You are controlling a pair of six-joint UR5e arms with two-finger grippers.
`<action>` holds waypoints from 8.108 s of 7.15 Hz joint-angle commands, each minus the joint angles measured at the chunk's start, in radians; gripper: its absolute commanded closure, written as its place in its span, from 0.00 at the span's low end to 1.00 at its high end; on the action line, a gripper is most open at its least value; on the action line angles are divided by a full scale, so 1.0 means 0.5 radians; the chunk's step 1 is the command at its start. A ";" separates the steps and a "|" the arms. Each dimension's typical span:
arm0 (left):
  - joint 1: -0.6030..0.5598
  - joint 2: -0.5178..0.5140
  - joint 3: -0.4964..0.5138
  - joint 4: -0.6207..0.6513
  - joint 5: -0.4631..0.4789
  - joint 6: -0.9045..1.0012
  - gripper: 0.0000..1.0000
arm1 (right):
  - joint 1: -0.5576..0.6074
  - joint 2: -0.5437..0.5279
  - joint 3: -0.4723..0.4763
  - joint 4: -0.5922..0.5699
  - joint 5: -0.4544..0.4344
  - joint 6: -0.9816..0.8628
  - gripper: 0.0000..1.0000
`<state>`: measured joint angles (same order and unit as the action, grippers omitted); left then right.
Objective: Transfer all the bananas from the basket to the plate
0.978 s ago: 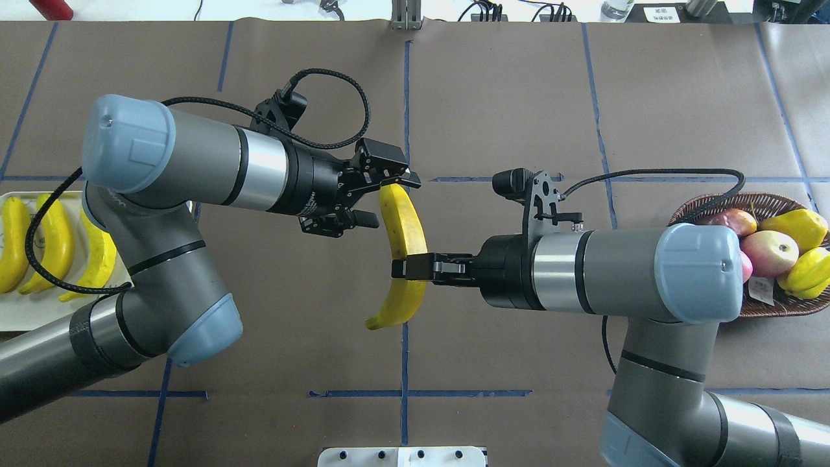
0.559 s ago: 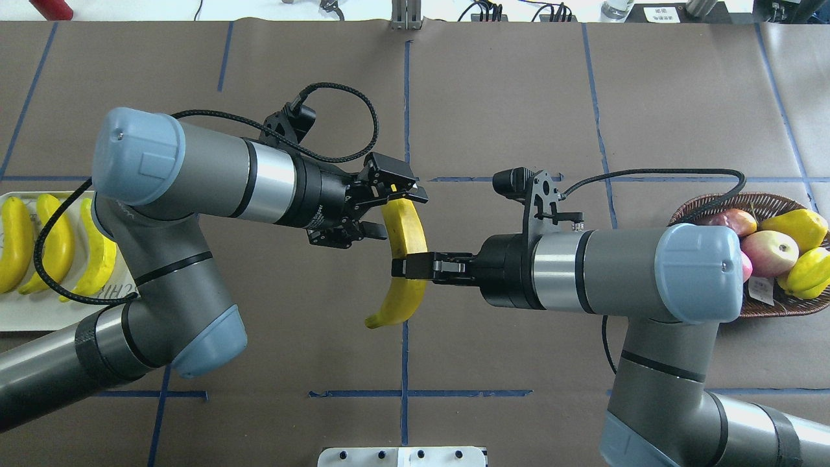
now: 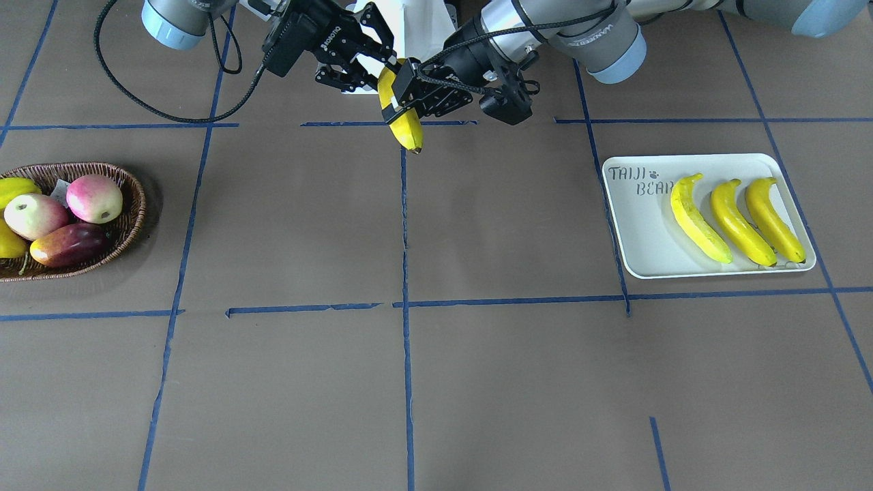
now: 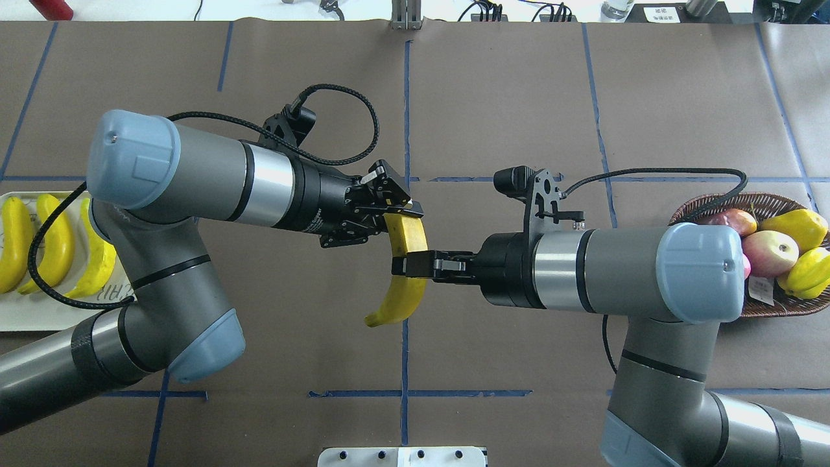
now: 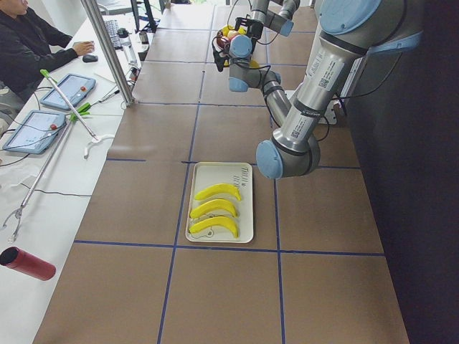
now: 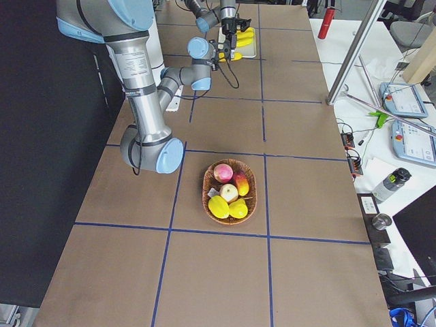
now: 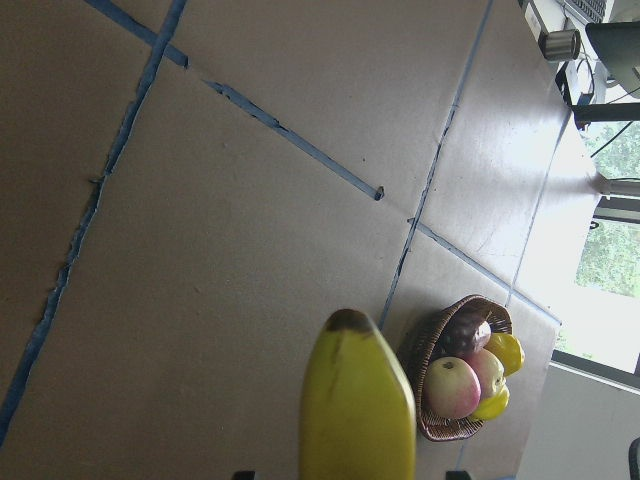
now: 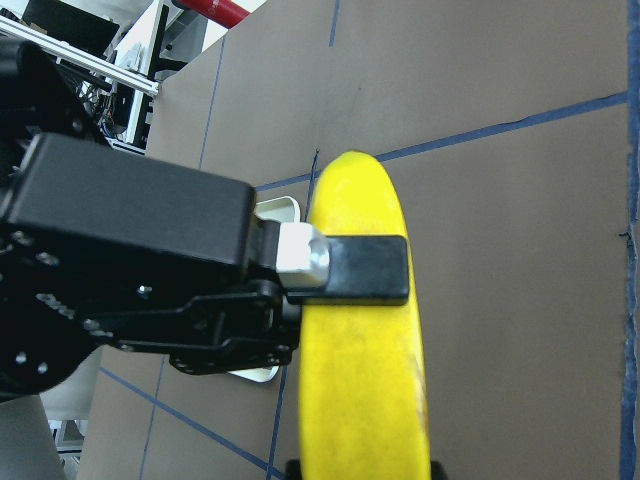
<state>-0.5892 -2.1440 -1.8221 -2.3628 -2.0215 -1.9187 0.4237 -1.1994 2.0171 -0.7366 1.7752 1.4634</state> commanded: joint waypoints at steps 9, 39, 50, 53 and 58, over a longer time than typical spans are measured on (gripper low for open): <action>-0.499 0.320 0.033 1.000 -0.179 0.834 1.00 | 0.051 -0.172 0.144 -0.030 0.002 0.098 0.00; -2.024 1.180 0.466 1.713 -0.755 4.024 0.00 | 2.245 -0.724 -0.755 -1.511 1.232 -2.783 0.00; -2.031 1.211 0.435 1.704 -0.774 4.031 0.00 | 2.444 -0.909 -0.773 -1.675 1.242 -2.972 0.00; -2.031 1.208 0.435 1.698 -0.774 4.031 0.00 | 2.445 -0.908 -0.788 -1.675 1.248 -2.973 0.00; -2.031 1.189 0.435 1.694 -0.774 4.031 0.00 | 2.445 -0.905 -0.791 -1.671 1.245 -2.973 0.00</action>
<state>-1.6050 -1.5474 -1.6045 -1.5155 -2.4083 0.0966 1.6460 -1.6521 1.6215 -1.5725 2.3977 -0.0230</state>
